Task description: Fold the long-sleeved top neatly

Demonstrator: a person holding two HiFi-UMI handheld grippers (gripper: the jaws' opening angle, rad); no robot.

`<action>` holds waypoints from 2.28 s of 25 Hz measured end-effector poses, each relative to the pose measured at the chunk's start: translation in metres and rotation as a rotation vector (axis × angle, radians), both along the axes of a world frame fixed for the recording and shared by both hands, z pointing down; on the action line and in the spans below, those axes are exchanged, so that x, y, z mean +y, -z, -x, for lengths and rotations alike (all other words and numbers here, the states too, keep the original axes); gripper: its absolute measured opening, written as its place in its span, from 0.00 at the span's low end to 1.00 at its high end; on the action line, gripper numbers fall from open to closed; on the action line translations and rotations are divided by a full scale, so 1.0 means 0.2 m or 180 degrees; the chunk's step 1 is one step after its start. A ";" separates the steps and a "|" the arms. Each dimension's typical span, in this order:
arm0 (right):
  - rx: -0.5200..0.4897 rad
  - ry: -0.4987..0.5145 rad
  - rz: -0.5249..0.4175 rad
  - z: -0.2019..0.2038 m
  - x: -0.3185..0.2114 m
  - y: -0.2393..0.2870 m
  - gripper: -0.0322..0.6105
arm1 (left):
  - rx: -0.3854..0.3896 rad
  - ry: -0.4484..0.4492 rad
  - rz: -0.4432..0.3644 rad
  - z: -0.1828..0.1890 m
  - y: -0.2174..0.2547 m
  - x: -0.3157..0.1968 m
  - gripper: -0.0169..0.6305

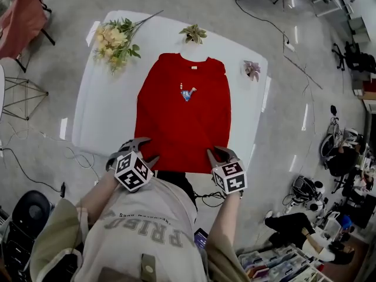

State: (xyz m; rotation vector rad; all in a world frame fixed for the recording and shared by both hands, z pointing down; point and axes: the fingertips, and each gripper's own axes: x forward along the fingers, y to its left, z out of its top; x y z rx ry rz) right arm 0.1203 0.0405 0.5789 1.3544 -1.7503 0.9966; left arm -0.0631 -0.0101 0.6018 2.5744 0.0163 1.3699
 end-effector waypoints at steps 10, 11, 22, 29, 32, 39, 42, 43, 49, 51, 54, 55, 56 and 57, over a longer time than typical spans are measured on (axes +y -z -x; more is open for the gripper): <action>0.0414 0.0521 0.0190 -0.11 0.06 -0.27 0.15 | -0.0172 0.0740 0.0153 -0.02 -0.05 0.10 0.38; 0.0366 0.0554 0.0109 -0.10 0.05 -0.24 0.16 | -0.0197 0.0862 0.0143 -0.02 -0.06 0.11 0.38; 0.0108 0.1402 -0.0385 0.10 0.23 -0.11 0.37 | -0.0491 0.1806 0.0198 0.05 -0.13 0.19 0.24; 0.0458 0.1957 -0.0083 0.10 0.33 -0.26 0.37 | -0.0668 0.2079 -0.0047 0.17 -0.13 0.15 0.14; 0.0422 0.1941 -0.0048 0.09 0.34 -0.31 0.37 | -0.0756 0.2133 -0.0197 0.19 -0.19 0.14 0.15; 0.0048 0.1574 -0.0475 0.03 0.33 -0.12 0.37 | -0.0633 0.1801 -0.0446 0.25 -0.06 0.17 0.46; -0.0093 0.1476 -0.0484 -0.06 0.43 -0.06 0.59 | -0.0722 0.1664 -0.0494 0.38 -0.05 0.25 0.52; -0.0096 0.1494 -0.0414 -0.09 0.48 -0.06 0.63 | -0.0794 0.1614 -0.0487 0.42 -0.08 0.29 0.53; 0.0228 0.1785 -0.0247 -0.15 0.68 -0.18 0.63 | -0.0956 0.1439 -0.0612 0.43 -0.22 0.45 0.58; 0.0343 0.1926 -0.0251 -0.12 0.70 -0.21 0.63 | -0.1036 0.1388 -0.0784 0.41 -0.27 0.44 0.59; 0.0582 0.2113 -0.0320 -0.08 0.71 -0.25 0.63 | -0.1199 0.1248 -0.1035 0.38 -0.33 0.44 0.59; 0.0645 0.2159 -0.0332 -0.07 0.71 -0.26 0.63 | -0.1225 0.1239 -0.1088 0.38 -0.34 0.44 0.59; 0.0691 0.2197 -0.0331 -0.07 0.71 -0.28 0.63 | -0.1234 0.1261 -0.1131 0.38 -0.35 0.44 0.59; 0.0724 0.2231 -0.0326 -0.06 0.71 -0.29 0.63 | -0.1236 0.1302 -0.1173 0.38 -0.36 0.43 0.59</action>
